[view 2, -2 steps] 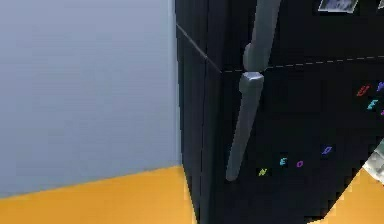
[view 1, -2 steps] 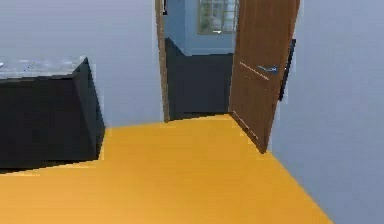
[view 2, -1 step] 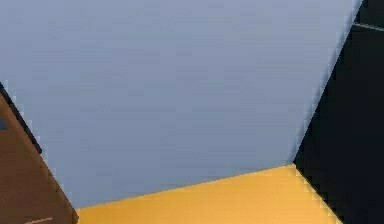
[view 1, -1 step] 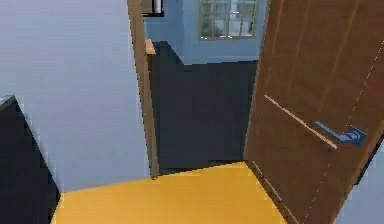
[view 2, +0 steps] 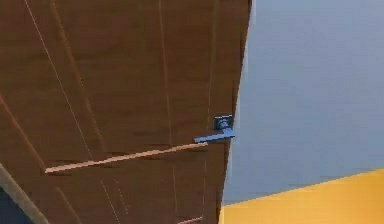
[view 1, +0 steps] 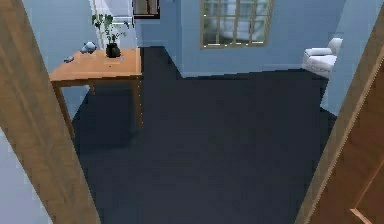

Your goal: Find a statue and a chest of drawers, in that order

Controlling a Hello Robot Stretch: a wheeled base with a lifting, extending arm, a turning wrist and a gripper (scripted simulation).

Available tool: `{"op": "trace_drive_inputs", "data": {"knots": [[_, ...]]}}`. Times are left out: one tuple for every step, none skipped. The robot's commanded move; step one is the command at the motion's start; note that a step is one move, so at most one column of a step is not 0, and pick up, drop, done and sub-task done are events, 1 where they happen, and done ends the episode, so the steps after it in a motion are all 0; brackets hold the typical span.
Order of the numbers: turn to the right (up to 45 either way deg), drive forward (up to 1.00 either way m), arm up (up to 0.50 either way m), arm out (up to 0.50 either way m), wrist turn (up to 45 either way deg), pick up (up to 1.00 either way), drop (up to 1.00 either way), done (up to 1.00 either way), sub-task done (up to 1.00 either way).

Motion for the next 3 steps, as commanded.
{"op": "trace_drive_inputs", "data": {"knots": [[-6.0, 0.00, 0.00, 0.00, 0.0, 0.00, 0.00, 0.00, 0.00], [0.0, 0.65, 0.00, 0.00, 0.0, 0.00, 0.00, 0.00, 0.00], [45.0, 0.00, 0.00, 0.00, 0.0, 0.00, 0.00, 0.00, 0.00]]}}
